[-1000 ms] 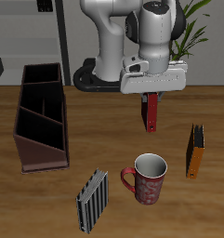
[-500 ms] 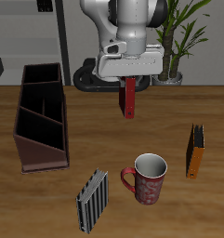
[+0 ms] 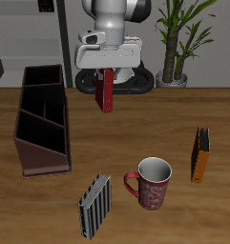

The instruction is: Place the red book into the right desk caddy's front compartment

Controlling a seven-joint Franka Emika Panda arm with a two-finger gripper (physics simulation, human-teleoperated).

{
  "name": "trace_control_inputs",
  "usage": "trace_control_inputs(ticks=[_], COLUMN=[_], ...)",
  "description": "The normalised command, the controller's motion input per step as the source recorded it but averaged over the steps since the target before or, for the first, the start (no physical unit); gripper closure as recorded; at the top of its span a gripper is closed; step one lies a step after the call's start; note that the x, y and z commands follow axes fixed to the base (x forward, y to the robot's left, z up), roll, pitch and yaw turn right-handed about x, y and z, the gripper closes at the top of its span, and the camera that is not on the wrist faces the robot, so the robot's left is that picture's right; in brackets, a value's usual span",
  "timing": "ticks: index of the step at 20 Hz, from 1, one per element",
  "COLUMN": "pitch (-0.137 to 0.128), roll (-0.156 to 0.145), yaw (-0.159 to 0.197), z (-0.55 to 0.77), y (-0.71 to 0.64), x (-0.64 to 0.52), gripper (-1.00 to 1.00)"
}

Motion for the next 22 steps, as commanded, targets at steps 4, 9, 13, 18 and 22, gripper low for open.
trace_control_inputs(ticks=[4,9,13,18,22], pitch=[0.034,0.014,-0.014,-0.033,-0.021], roll=[-0.046,-0.069,-0.086,-0.085,-0.077], yaw=[-0.03,0.009,0.014,-0.019,-0.033], z=[0.04,0.02,0.11,0.12,0.05], y=[-0.44,-0.44,-0.55,-0.33,-0.24], x=[-0.03,-0.14,-0.18,-0.13,-0.07], gripper=[1.0,1.0,1.0,1.0,1.0])
